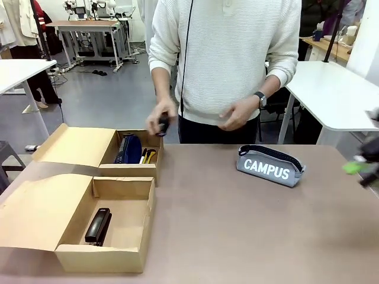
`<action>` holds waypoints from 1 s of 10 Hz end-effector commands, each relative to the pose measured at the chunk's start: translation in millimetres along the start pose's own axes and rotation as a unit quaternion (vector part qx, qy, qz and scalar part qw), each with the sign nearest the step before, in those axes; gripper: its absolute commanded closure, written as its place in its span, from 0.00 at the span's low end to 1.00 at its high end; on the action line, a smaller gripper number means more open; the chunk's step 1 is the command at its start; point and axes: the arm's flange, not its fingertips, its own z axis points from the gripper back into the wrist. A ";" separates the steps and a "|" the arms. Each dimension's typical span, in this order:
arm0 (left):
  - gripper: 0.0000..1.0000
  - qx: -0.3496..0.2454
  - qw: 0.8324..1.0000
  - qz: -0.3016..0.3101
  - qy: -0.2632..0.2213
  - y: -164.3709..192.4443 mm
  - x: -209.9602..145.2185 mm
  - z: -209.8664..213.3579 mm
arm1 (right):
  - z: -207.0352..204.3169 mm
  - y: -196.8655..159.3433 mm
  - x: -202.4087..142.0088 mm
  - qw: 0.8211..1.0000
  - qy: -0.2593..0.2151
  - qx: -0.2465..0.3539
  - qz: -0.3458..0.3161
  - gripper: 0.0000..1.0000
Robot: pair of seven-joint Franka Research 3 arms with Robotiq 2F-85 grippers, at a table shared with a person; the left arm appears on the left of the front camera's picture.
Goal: Place items inside the box.
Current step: Pick up a Pencil pouch or Stapler and place it inside the Mailer Box closest to the robot.
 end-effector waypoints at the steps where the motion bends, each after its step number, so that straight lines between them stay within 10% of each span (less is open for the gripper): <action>1: 0.00 -0.010 1.000 -0.009 -0.002 -1.1 -0.1 1.4 | -34.3 7.7 16.6 0.993 -0.045 -0.108 0.002 0.00; 2: 0.00 -0.010 1.000 -0.009 -0.002 -1.1 -0.1 1.4 | -40.6 16.5 11.3 0.974 -0.057 -0.218 0.030 0.00; 3: 0.00 -0.010 1.000 -0.009 -0.002 -1.1 -0.1 1.4 | -18.7 17.5 19.4 0.998 -0.023 -0.053 0.019 0.00; 5: 0.00 -0.010 1.000 -0.009 -0.002 -1.1 -0.1 1.4 | -18.7 17.5 19.4 0.998 -0.023 -0.053 0.019 0.00; 10: 0.00 -0.010 1.000 -0.009 -0.002 -1.1 -0.1 1.4 | -58.4 30.8 119.0 0.954 -0.018 -0.242 0.178 0.00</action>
